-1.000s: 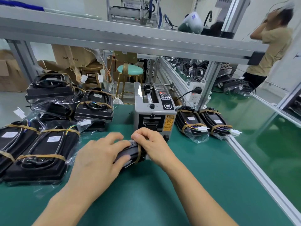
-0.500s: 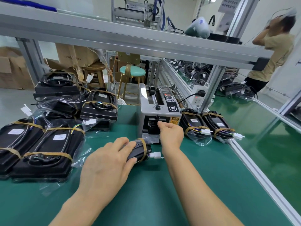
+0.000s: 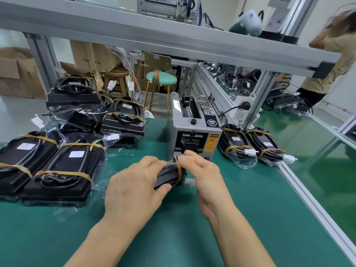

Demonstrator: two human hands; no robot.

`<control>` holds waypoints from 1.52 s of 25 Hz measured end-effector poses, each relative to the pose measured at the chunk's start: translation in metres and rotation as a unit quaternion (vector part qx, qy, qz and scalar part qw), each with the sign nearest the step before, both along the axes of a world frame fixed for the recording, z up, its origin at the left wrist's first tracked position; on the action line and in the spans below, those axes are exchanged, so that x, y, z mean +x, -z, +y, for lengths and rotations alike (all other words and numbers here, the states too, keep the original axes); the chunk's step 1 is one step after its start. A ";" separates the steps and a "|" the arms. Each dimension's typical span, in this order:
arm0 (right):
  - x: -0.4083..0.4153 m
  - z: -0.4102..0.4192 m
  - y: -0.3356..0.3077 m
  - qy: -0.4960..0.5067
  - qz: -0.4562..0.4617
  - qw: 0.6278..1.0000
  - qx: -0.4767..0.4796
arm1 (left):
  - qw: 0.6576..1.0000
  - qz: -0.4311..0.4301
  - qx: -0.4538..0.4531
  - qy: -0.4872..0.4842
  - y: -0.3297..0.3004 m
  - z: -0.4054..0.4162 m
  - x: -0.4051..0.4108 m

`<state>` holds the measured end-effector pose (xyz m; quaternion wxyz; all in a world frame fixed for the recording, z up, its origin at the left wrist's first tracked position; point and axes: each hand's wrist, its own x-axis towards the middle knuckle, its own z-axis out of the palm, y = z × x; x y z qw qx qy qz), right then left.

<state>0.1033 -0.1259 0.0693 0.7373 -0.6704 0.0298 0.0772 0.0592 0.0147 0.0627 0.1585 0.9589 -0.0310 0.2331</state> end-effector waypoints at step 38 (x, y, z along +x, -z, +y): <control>-0.004 0.013 0.027 0.115 -0.090 0.982 -0.121 | 0.999 -0.032 0.011 0.018 -0.002 -0.003 -0.003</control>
